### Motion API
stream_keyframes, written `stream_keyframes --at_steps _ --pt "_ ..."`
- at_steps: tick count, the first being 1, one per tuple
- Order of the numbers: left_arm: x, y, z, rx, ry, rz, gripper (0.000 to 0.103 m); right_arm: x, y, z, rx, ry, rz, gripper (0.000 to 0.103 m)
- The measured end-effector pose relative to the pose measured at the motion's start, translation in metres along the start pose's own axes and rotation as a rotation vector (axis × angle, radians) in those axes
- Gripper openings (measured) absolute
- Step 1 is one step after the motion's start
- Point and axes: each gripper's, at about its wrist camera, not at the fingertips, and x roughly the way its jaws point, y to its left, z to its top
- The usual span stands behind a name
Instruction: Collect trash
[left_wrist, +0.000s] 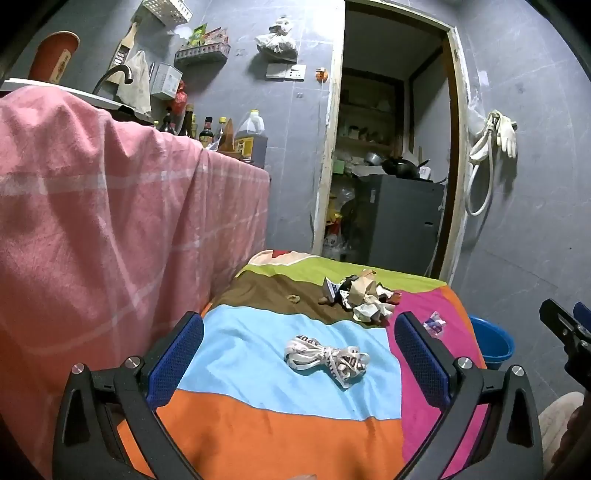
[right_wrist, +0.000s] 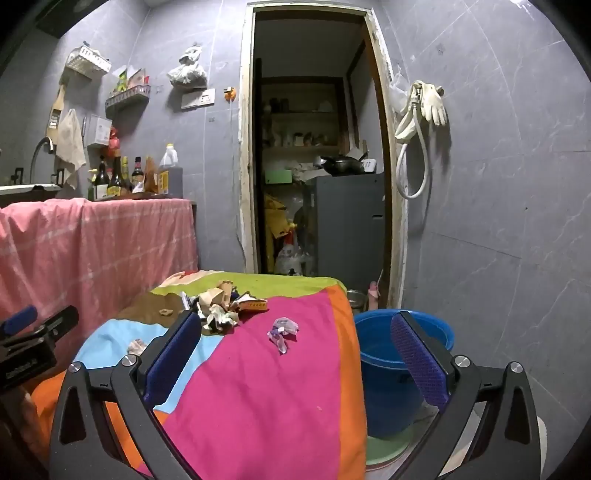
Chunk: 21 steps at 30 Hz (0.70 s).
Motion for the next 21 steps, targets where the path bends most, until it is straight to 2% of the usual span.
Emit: stream_keyframes --at_steps 21 --pt "0.0017 -0.0013 -0.0017 0.013 0.003 0.003 0.101 0.0012 0.0027 0.001 -0.004 0.011 0.002 0.103"
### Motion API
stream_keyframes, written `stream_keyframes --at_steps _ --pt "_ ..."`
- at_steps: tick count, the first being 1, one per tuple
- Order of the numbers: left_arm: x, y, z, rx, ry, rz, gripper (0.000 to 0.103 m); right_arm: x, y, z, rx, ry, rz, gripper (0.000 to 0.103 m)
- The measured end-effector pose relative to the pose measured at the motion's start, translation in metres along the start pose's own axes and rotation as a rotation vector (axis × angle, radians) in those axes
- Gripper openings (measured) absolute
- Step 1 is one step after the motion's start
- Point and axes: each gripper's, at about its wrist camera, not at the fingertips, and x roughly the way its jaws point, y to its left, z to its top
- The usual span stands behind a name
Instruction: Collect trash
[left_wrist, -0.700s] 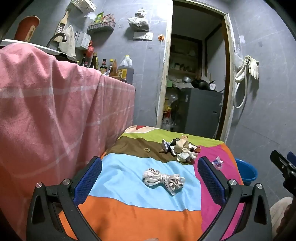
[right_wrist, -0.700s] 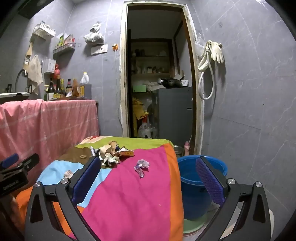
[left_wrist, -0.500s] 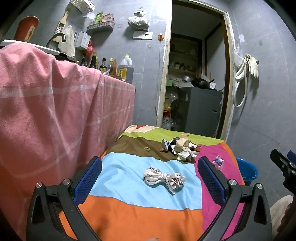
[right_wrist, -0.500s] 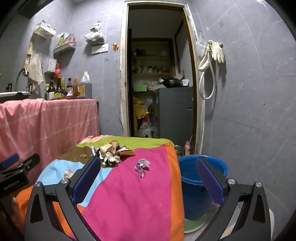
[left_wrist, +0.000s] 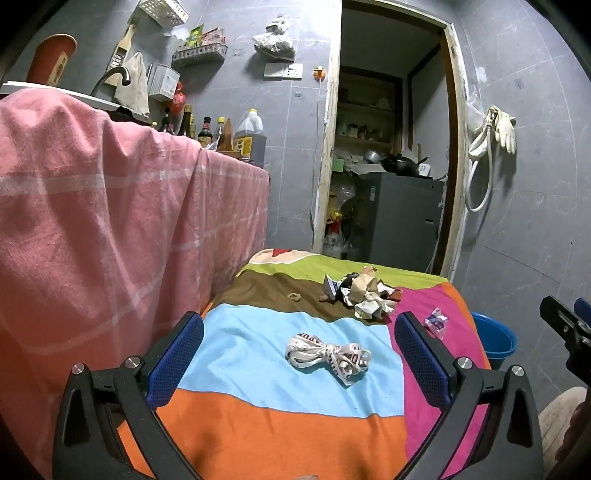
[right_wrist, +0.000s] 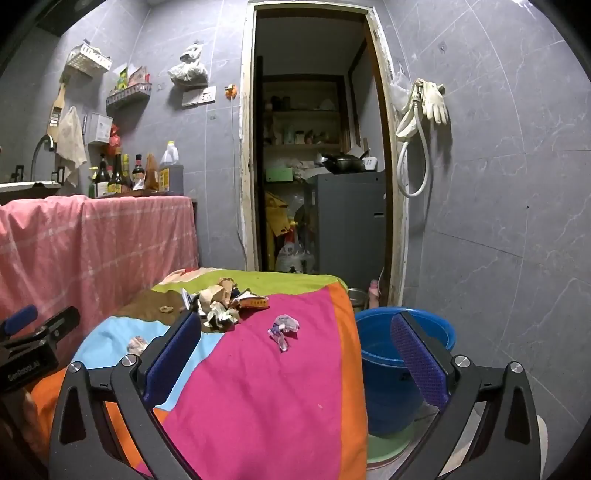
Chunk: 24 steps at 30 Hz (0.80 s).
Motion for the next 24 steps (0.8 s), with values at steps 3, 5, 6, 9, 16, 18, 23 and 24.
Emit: stream_keyframes --at_steps 3,5,6,9,16,18,23,24 --pt "0.0004 -0.0005 -0.0004 0.001 -0.001 0.001 0.101 -0.0008 0.0041 -0.0019 0.0 0.001 -0.001 0.103" --pt "0.0003 -0.0008 -0.0005 0.002 -0.001 0.003 0.101 -0.0007 0.0032 -0.0027 0.0 0.002 -0.002 0.103" --pt "0.0004 -0.0008 -0.0006 0.0 -0.002 0.003 0.101 -0.0008 0.0009 -0.0049 0.001 0.003 -0.002 0.103" --pt "0.0003 -0.0007 -0.0005 0.001 0.0 0.002 0.101 0.0004 0.0007 -0.0083 0.001 0.002 -0.002 0.103" --pt "0.0007 -0.0006 -0.0009 0.001 -0.001 0.003 0.101 0.0025 0.0008 -0.0055 0.001 0.003 0.0 0.103" --pt "0.0008 -0.0007 -0.0011 0.001 0.001 0.002 0.101 0.0025 0.0014 -0.0061 0.001 0.004 -0.001 0.103" --pt "0.0009 -0.0009 -0.0013 0.002 0.001 0.001 0.101 0.0024 0.0017 -0.006 -0.001 0.004 -0.002 0.103" --pt "0.0007 -0.0008 -0.0014 0.002 0.0 0.003 0.101 0.0025 0.0018 -0.0064 -0.001 0.004 -0.002 0.103"
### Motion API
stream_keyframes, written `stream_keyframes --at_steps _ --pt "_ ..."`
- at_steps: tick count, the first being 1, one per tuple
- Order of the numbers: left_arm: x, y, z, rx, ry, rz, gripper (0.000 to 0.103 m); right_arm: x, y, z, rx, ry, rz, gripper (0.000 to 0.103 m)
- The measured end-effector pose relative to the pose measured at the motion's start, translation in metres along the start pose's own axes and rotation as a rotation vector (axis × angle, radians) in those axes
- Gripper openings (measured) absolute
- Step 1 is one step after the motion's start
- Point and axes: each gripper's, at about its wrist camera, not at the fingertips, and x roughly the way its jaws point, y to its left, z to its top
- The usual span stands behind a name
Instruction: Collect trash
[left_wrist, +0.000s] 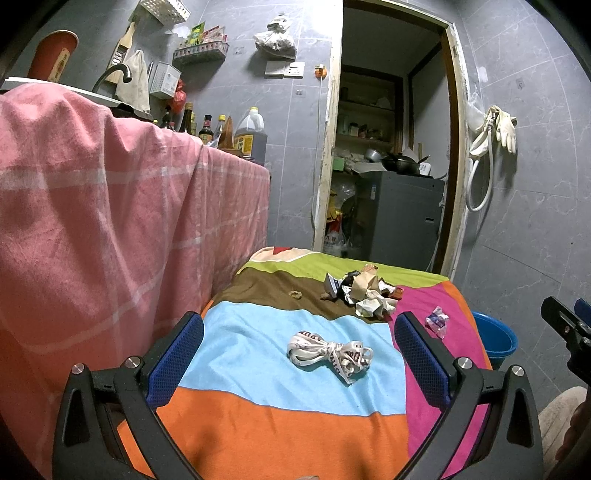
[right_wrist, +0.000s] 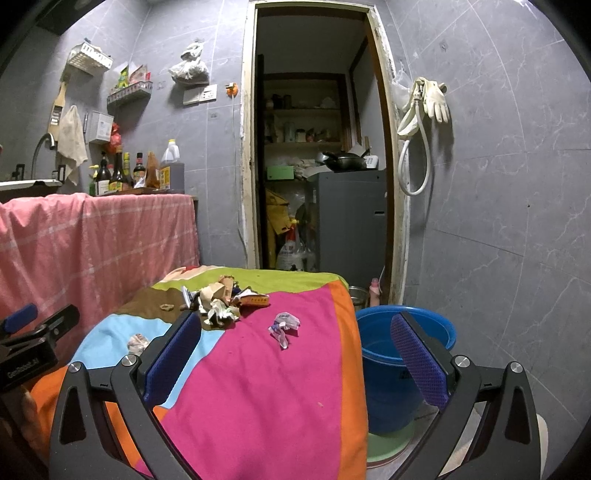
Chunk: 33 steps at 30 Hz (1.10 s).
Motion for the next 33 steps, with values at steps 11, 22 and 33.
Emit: stream_keyframes --at_steps 11,22,33 --pt "0.0004 0.0 0.0001 0.0 0.0 0.0 0.101 0.0013 0.0008 -0.0016 -0.001 0.001 0.001 0.103" --pt "0.0004 0.0006 0.0005 -0.002 0.001 -0.001 0.101 0.0008 0.0011 -0.0001 -0.003 0.0 0.001 0.103" --pt "0.0007 0.0003 0.0004 -0.002 0.003 -0.001 0.101 0.001 0.0014 -0.0001 -0.005 0.001 0.002 0.103"
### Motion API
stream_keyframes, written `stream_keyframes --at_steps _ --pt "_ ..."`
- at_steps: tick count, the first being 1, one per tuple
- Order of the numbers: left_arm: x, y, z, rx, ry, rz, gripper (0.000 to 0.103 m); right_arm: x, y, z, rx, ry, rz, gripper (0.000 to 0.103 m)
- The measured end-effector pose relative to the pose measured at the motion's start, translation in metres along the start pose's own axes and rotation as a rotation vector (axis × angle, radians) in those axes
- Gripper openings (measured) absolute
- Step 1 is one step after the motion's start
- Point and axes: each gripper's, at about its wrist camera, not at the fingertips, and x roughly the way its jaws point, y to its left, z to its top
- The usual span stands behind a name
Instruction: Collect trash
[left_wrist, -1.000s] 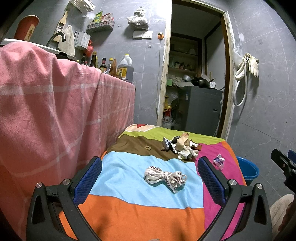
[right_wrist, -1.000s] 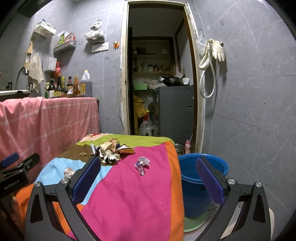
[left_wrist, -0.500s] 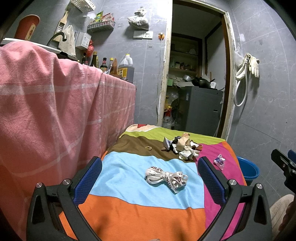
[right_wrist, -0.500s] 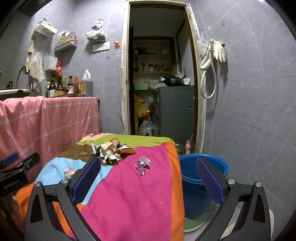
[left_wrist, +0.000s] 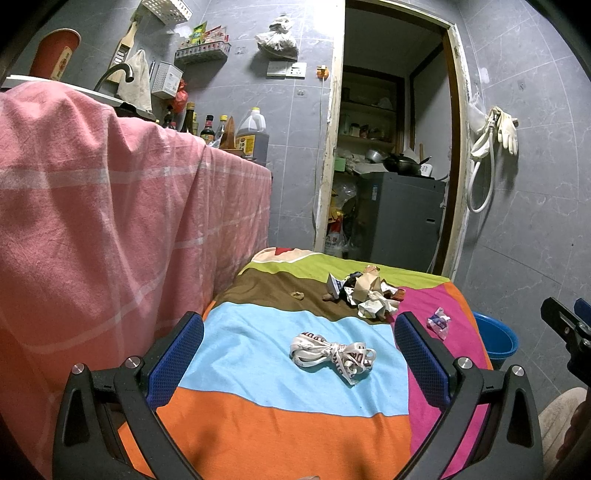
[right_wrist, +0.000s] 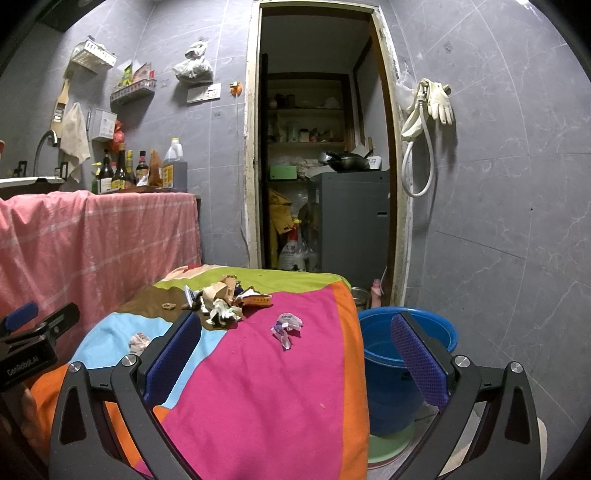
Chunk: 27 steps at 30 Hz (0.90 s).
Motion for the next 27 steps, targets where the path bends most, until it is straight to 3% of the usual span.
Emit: stream_keyframes --at_steps 27 --pt "0.012 0.008 -0.008 0.007 -0.005 0.012 0.101 0.013 0.006 -0.001 -0.032 -0.019 0.026 0.103"
